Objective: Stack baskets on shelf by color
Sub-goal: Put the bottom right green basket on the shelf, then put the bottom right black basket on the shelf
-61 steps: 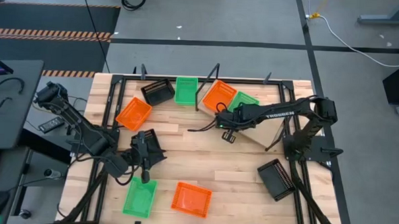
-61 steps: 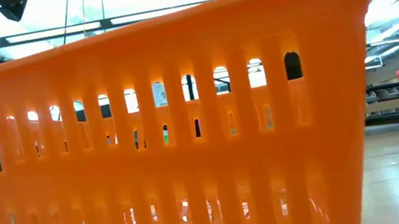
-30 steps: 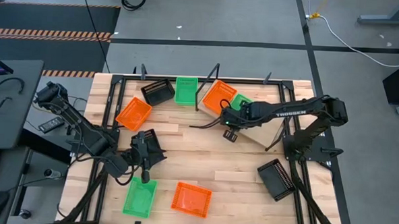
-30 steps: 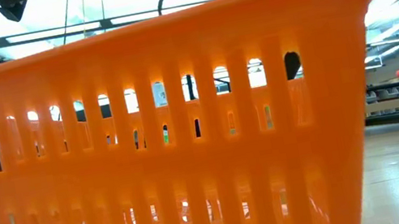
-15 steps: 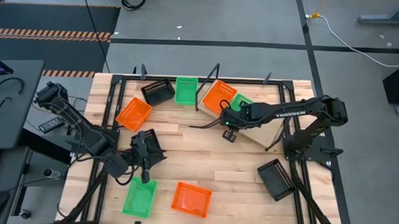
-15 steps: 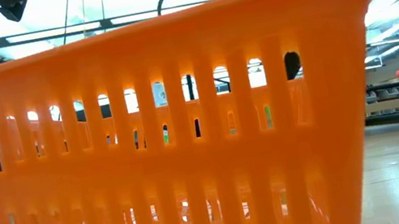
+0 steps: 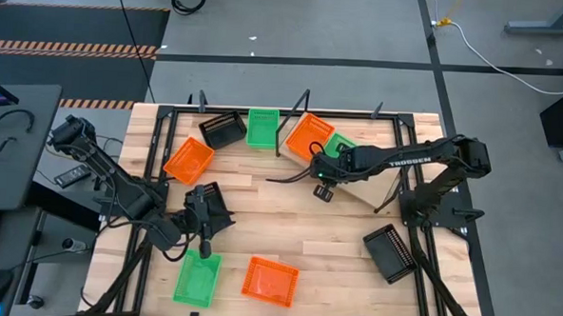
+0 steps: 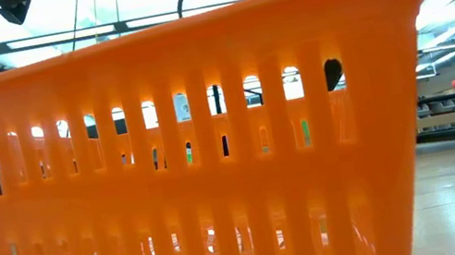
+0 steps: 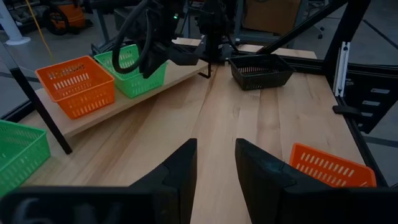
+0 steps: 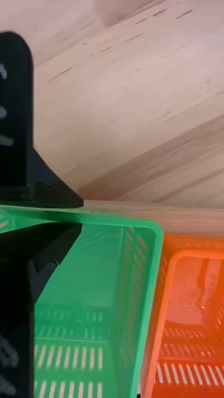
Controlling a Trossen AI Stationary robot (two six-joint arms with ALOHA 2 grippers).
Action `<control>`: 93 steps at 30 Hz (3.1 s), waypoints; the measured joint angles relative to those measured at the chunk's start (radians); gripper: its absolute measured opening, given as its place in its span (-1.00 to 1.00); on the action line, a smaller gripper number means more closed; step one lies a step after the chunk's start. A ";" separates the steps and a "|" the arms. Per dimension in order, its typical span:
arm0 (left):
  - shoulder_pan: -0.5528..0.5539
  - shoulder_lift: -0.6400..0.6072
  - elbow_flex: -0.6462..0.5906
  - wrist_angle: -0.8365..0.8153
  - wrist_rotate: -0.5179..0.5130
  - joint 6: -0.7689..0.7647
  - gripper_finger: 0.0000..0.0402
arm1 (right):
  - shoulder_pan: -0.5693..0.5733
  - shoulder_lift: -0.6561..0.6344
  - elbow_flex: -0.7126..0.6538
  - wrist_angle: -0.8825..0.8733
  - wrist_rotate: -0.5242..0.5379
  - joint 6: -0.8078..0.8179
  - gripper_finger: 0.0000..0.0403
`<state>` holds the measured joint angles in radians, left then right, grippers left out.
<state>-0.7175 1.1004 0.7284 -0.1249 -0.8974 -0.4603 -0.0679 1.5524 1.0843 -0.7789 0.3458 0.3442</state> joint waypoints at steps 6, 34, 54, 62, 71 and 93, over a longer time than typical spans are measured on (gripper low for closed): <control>0.000 0.000 0.000 0.000 0.000 0.000 -0.42 | 0.020 -0.003 0.000 0.001 0.000 -0.034 -0.74; 0.000 0.000 0.000 -0.007 0.004 -0.022 -0.42 | 0.424 -0.301 0.000 0.016 -0.377 0.183 -0.71; 0.000 0.000 0.000 -0.009 0.005 -0.029 -0.42 | 0.802 -0.154 0.000 -0.372 -0.449 0.688 -0.71; 0.000 0.000 0.000 -0.008 0.011 -0.034 -0.42 | 0.858 -0.024 0.000 -0.344 -0.451 0.872 -0.62; -0.025 0.006 0.000 -0.006 0.019 -0.068 -0.42 | 0.861 0.076 0.000 -0.314 -0.405 0.860 -0.18; -0.073 0.026 0.000 0.006 0.005 -0.113 -0.42 | 0.842 0.132 -0.103 -0.126 -0.336 0.930 -0.24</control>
<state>-0.7902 1.1267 0.7284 -0.1188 -0.8922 -0.5732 0.7736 1.6846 0.9809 -0.9052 0.0096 1.2741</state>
